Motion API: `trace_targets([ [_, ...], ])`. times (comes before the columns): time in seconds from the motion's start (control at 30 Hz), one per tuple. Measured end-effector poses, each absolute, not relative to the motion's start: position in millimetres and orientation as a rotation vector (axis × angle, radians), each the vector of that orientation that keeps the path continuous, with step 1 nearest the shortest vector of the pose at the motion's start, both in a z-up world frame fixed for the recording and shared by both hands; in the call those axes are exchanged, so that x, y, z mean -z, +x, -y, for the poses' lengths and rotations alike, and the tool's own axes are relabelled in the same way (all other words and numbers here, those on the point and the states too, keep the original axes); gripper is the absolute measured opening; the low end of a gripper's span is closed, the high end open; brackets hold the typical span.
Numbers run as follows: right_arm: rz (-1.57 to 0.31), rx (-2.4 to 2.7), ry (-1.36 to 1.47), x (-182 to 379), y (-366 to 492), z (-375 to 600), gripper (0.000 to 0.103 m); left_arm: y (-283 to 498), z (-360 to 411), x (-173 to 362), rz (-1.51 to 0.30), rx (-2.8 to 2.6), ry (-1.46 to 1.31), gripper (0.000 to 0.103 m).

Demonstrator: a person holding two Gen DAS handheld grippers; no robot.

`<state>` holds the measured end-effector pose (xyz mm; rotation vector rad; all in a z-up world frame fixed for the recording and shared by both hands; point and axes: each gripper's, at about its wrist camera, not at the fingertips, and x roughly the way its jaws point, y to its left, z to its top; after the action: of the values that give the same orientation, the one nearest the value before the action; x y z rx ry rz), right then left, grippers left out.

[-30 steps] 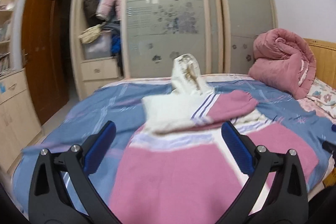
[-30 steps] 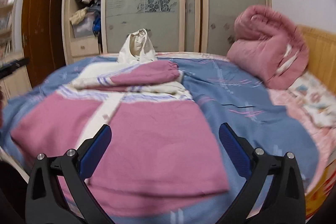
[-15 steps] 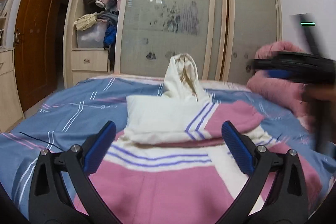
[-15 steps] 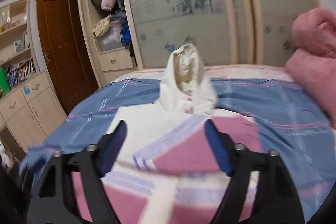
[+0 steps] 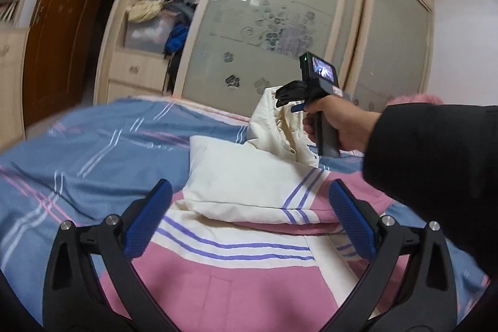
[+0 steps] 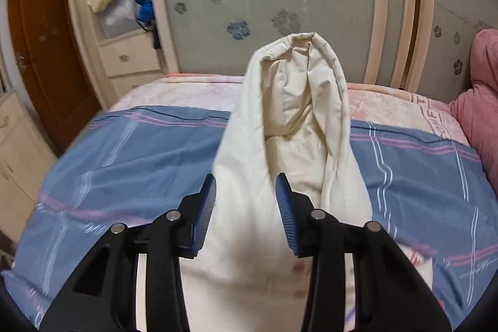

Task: Fold large clothes
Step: 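Fold the held hood down onto the folded sleeves and open the right gripper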

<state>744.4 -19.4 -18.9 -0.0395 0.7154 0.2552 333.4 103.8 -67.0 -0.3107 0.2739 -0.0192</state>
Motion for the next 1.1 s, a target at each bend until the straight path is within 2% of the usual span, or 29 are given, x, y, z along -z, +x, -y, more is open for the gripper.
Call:
trace_targets([
  [0.13, -0.751, -0.220, -0.016, 30, 785, 20, 0.042, 336, -115, 74, -0.304, 0.040, -0.401, 0.101],
  [0.33, -0.830, -0.233, -0.033, 54, 819, 5, 0.042, 330, -121, 79, -0.304, 0.028, -0.365, 0.101],
  [0.4, -0.820, -0.243, -0.020, 55, 818, 5, 0.017, 330, -125, 82, -0.311, 0.030, -0.381, 0.101],
  [0.43, -0.811, -0.254, -0.009, 53, 816, 5, 0.009, 331, -125, 82, -0.313, 0.029, -0.379, 0.101],
  [0.47, -0.793, -0.262, -0.003, 49, 810, 6, 0.006, 332, -124, 83, -0.318, 0.025, -0.372, 0.101],
  [0.6, -0.733, -0.352, -0.028, 29, 775, 0, 0.004, 332, -125, 80, -0.322, 0.030, -0.376, 0.101],
  [0.83, -0.618, -0.459, -0.108, 15, 654, 0, 0.002, 320, -127, 68, -0.279, 0.033, -0.381, 0.101],
  [1.0, -0.601, -0.466, -0.178, 58, 573, -9, 0.002, 310, -134, 62, -0.246, 0.010, -0.419, 0.101],
  [1.1, -0.677, -0.475, -0.164, 96, 554, -15, 0.002, 305, -137, 60, -0.243, 0.004, -0.431, 0.101],
])
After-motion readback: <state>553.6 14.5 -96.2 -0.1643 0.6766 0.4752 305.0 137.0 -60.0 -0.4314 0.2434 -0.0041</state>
